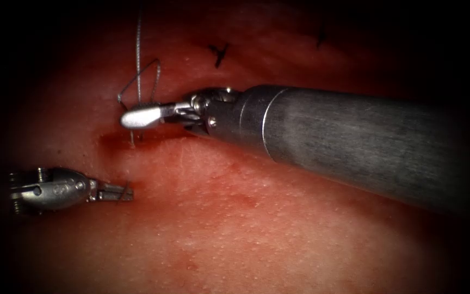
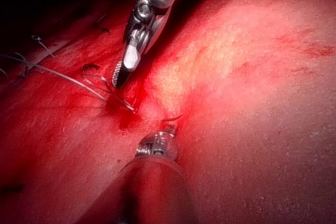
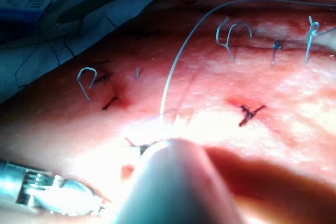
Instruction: Wound Closure
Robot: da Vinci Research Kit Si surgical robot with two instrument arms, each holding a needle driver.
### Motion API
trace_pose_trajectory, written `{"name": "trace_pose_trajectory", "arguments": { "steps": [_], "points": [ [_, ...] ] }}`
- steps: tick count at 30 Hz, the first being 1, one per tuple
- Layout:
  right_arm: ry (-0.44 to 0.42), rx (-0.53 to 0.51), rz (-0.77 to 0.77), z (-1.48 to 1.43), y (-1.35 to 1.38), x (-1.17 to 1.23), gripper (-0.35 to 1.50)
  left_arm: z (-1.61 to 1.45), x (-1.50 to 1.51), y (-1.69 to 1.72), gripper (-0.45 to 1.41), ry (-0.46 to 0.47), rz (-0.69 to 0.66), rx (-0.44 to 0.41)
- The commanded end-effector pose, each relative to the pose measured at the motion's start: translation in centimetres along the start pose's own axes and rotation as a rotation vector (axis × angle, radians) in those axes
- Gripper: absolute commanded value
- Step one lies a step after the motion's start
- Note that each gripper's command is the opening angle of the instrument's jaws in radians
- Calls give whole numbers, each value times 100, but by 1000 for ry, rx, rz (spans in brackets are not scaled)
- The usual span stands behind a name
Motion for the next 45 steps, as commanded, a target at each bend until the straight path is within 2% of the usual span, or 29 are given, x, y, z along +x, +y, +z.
{"name": "trace_pose_trajectory", "arguments": {
  "steps": [1, 7, 11, 21, 23, 26, 33, 38, 42, 45],
  "points": [
    [0, -1, -29, -5, 2, 11, 115, 10, 1, -2, -27, 10, 12, 3],
    [-14, 9, -49, -25, -3, 9, 106, 7, 3, -2, -25, 67, 97, 37],
    [-16, 12, -68, -29, -3, 7, 101, 2, 12, -5, -16, 126, 138, 89],
    [-9, 11, -82, -28, 1, 8, 100, -11, 19, -4, -8, 129, 154, 132],
    [-6, 11, -88, -27, 1, 8, 98, -8, 24, -6, 2, 150, 162, 153],
    [-5, 11, -88, -27, 1, 8, 96, -5, 30, -8, 4, 172, 170, 177],
    [0, 7, -99, -22, 7, 6, 96, 4, 38, -7, -1, 226, 182, 161],
    [1, 3, -106, -20, 12, 4, 96, 5, 46, -13, -1, 257, 183, 181],
    [1, 2, -108, -19, 15, 2, 96, 5, 57, -16, 9, 283, 181, 202],
    [1, 2, -109, -19, 15, 2, 95, 13, 64, -15, 26, 287, 178, 201]
  ]
}}
